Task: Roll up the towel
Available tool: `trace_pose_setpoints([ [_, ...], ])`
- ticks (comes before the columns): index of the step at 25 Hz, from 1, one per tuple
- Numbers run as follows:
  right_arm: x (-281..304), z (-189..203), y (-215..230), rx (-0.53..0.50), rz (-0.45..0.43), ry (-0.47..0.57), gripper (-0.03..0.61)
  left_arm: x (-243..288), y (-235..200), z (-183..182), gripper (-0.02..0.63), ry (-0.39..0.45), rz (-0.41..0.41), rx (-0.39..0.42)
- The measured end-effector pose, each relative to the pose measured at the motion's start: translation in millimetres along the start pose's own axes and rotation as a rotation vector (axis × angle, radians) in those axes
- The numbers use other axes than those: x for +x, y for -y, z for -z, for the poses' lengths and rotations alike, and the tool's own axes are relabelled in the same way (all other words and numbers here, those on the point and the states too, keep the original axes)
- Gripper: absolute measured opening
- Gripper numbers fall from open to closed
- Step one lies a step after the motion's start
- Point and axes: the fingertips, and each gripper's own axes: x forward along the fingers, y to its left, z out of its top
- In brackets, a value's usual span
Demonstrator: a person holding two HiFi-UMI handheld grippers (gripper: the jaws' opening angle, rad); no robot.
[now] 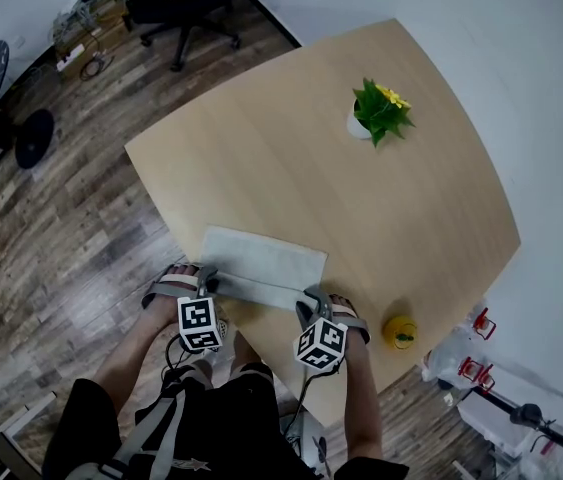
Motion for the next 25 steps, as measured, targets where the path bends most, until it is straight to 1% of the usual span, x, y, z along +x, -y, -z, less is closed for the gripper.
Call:
trace_pose_setpoints([
  [4,-10,-5,4,0.001,0.046,0.016,0.146,-10,-8,1,0.133,0.011,-0.045,-0.005],
  [11,-26,-10,-2,-0.006,0.080,0.017,0.146,-28,-5,4,0.133,0.016,-0.066,-0.001],
  [17,-25,-8,-16,0.009,0.071,0.013,0.146,-31,10,1,0.133,0.031,-0.050,0.018],
  [25,-10,0,-31,0.033,0.032,0.001,0.146,-15,30,-2,0.133,0.032,-0.002,0.044],
])
